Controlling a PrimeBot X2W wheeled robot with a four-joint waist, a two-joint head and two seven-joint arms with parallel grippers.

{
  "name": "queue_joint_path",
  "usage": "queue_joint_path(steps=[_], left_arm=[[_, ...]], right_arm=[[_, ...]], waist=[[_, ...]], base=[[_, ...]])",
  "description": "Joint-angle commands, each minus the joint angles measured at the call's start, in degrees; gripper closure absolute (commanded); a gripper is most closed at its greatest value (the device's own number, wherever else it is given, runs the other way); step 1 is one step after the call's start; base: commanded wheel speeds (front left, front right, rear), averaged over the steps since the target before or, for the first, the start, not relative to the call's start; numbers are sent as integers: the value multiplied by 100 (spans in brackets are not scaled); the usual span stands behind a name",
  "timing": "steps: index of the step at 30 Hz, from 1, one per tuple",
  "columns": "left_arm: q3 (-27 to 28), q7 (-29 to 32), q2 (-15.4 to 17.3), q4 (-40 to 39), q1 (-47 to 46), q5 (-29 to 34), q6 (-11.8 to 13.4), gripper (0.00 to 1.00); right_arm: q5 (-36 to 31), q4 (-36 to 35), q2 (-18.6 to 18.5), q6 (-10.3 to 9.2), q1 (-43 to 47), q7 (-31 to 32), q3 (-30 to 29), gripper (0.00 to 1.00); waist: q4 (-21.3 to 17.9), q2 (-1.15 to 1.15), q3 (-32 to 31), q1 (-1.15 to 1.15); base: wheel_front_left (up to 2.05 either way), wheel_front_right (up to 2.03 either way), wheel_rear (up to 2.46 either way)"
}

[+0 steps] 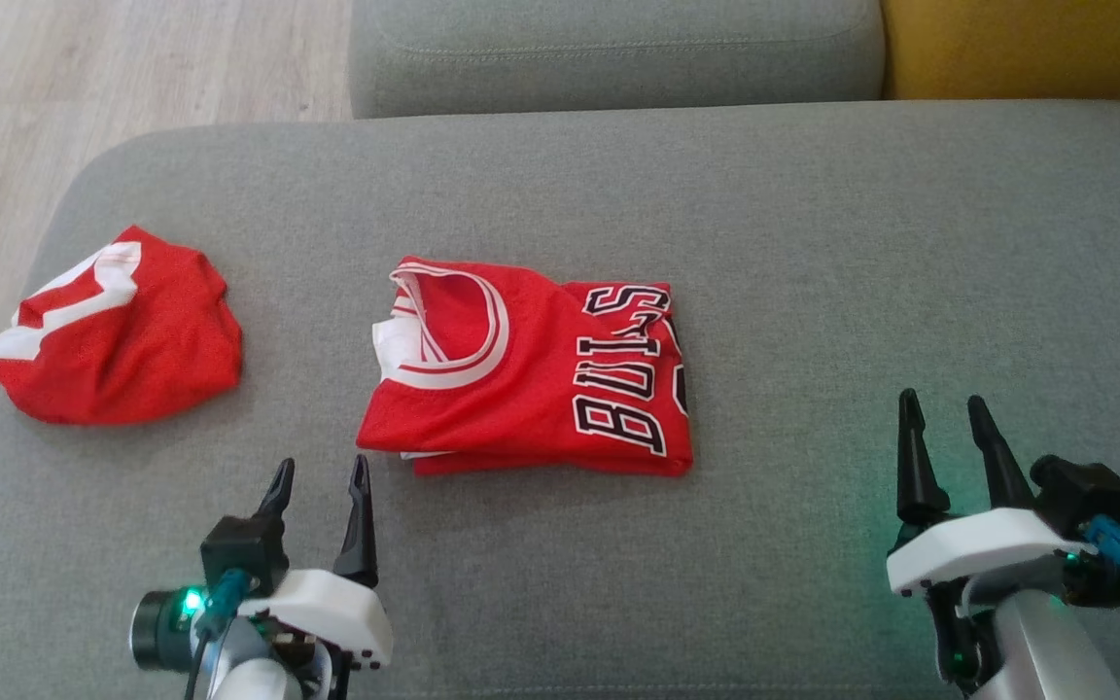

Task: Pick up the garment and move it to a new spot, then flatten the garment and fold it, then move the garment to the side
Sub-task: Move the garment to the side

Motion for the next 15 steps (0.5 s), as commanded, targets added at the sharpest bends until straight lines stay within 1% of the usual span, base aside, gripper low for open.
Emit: queue_joint_path(steps=[1, 7, 10, 13, 14, 15], left_arm=[[240, -70, 45, -181, -178, 32, 31, 0], [203, -70, 45, -207, -170, 12, 12, 0], [148, -70, 45, -221, -218, -2, -4, 0], [57, -70, 45, -244, -279, -12, -34, 0], [-23, -70, 45, -251, -331, -19, -66, 0], [-74, -70, 45, -253, -361, -25, -83, 0]], right_arm=[[30, -176, -10, 37, -104, -62, 152, 0], [71, -175, -10, 37, -62, -62, 188, 0], [164, -104, -10, 37, -144, -62, 319, 0], [293, 74, -10, 37, -331, -62, 607, 0], [412, 237, -10, 37, -533, -62, 857, 0], [474, 325, -10, 37, -657, -62, 970, 0]], waist=[[-3, 0, -10, 0], [57, 0, 30, 0], [139, 0, 107, 0], [267, 0, 220, 0], [389, 0, 315, 0], [467, 0, 370, 0]], base=[[0, 0, 0], [0, 0, 0], [0, 0, 0], [0, 0, 0], [0, 0, 0], [0, 0, 0]])
